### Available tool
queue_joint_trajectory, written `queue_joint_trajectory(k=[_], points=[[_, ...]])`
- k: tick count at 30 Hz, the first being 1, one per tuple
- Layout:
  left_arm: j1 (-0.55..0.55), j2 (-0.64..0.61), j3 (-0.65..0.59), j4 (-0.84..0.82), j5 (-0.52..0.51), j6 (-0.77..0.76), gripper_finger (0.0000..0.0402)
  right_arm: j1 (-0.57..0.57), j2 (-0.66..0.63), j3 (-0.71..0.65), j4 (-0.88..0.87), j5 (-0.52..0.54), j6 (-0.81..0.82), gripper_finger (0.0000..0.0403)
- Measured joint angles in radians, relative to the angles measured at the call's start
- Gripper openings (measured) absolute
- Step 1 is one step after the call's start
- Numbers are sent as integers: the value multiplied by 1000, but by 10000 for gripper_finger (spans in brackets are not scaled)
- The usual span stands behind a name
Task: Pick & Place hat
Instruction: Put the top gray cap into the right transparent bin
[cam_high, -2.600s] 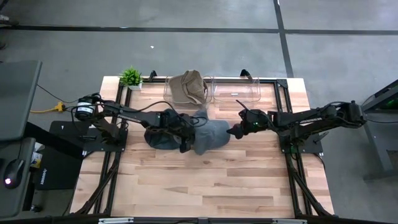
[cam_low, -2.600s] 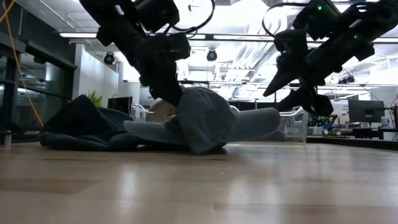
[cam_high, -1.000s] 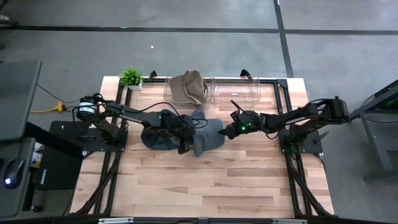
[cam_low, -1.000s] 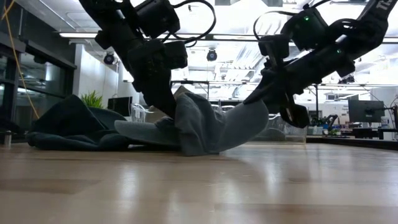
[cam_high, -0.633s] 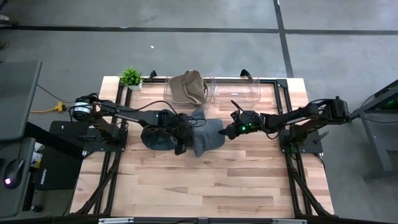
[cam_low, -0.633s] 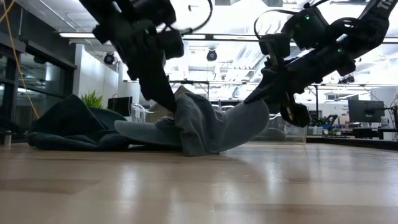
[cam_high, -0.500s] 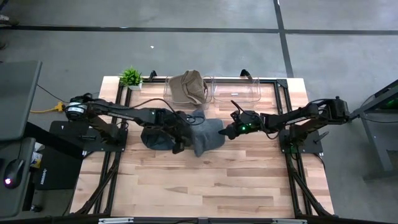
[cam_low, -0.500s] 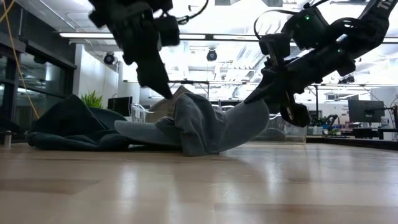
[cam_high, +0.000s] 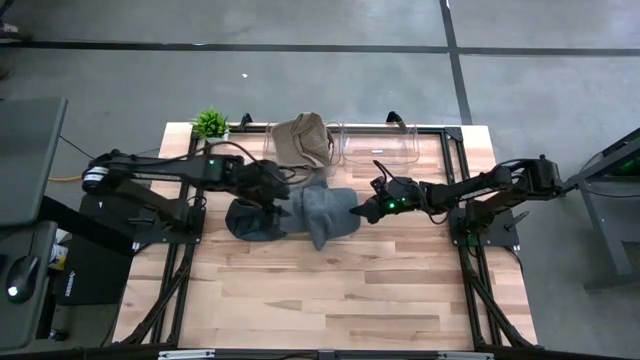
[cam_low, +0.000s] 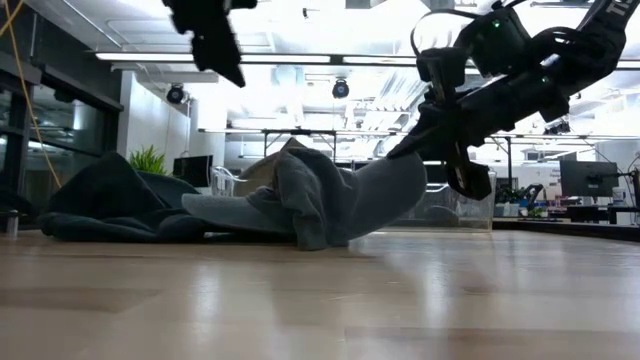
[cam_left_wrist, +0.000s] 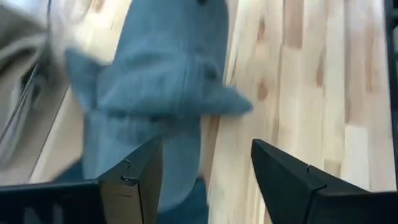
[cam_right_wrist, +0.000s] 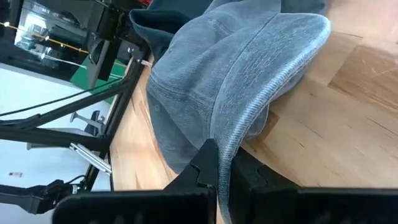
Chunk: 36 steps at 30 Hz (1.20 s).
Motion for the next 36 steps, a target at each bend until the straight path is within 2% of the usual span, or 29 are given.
queue_joint_trajectory(k=[6,12,16,21,28,36], points=[[0,-86,-1,-100,-45,-3,187,0,-1,0,36,-2,-1,3],[0,-175,-1,-129,-64,-26,181,10,-1,-1,108,-17,6,3],[0,-229,-1,-160,-80,-45,181,22,-20,-1,112,-41,10,3],[0,-297,-1,-228,-149,-61,181,41,-83,0,111,-45,10,3],[0,-378,-1,-260,-220,-88,181,56,-220,0,109,31,-26,3],[0,-463,-2,-267,-256,-111,181,58,-385,8,87,146,-124,3]])
